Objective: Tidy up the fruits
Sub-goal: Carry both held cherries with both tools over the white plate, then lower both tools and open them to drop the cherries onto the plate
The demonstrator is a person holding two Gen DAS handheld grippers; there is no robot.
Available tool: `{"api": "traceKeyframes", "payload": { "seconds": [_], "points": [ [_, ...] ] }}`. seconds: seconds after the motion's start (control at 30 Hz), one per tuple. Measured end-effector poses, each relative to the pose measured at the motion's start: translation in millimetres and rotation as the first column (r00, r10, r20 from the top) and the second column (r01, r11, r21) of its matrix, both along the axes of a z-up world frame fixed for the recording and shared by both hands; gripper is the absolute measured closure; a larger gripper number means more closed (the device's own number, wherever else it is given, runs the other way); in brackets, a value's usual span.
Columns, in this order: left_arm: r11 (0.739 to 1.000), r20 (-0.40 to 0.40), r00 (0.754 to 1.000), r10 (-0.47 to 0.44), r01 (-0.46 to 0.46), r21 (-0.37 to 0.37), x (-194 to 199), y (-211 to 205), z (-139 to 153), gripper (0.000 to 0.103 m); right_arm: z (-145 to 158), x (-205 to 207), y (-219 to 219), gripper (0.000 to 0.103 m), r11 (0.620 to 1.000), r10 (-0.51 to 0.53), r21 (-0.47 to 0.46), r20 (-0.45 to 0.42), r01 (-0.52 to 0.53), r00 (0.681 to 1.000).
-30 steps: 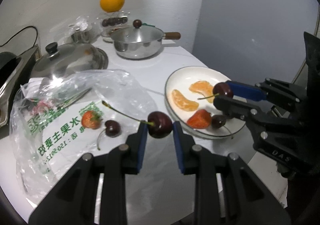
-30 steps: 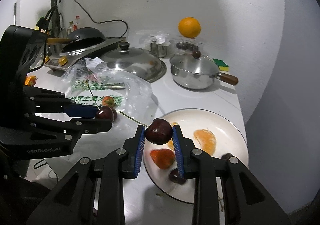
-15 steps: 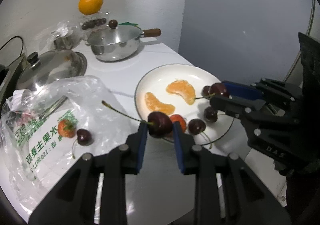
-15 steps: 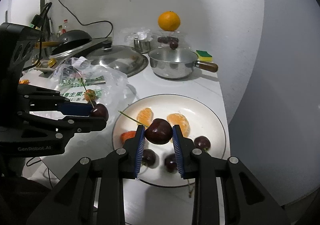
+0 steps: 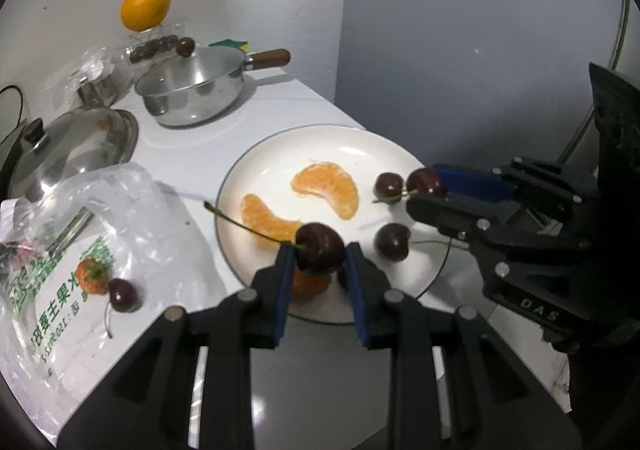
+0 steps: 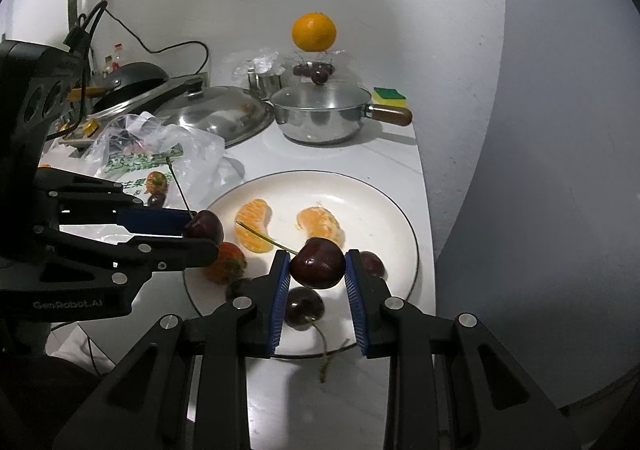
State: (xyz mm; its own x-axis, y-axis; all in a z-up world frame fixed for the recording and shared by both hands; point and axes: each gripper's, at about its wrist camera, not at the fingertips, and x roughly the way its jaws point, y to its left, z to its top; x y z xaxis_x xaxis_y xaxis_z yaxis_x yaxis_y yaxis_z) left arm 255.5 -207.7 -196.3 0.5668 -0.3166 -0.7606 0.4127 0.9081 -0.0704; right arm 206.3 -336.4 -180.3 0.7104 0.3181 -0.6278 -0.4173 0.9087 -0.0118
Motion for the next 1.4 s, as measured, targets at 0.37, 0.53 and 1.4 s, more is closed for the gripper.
{"api": "traceKeyframes", "payload": {
  "seconds": [0.37, 0.53, 1.4],
  "points": [
    [1.000, -0.014, 1.000, -0.019, 0.019, 0.007, 12, -17, -9, 0.076, -11, 6, -16, 0.073, 1.000, -0.013, 0.010, -0.026, 0.013, 1.000],
    [1.000, -0.020, 1.000, -0.021, 0.021, 0.013, 16, -23, -13, 0.076, -15, 10, -19, 0.073, 1.000, -0.016, 0.012, -0.041, 0.017, 0.999],
    [1.000, -0.019, 1.000, -0.008, 0.008, 0.007, 13, -22, -9, 0.071, -22, 11, -19, 0.073, 0.999, -0.033, -0.003, -0.060, 0.033, 0.998]
  ]
}}
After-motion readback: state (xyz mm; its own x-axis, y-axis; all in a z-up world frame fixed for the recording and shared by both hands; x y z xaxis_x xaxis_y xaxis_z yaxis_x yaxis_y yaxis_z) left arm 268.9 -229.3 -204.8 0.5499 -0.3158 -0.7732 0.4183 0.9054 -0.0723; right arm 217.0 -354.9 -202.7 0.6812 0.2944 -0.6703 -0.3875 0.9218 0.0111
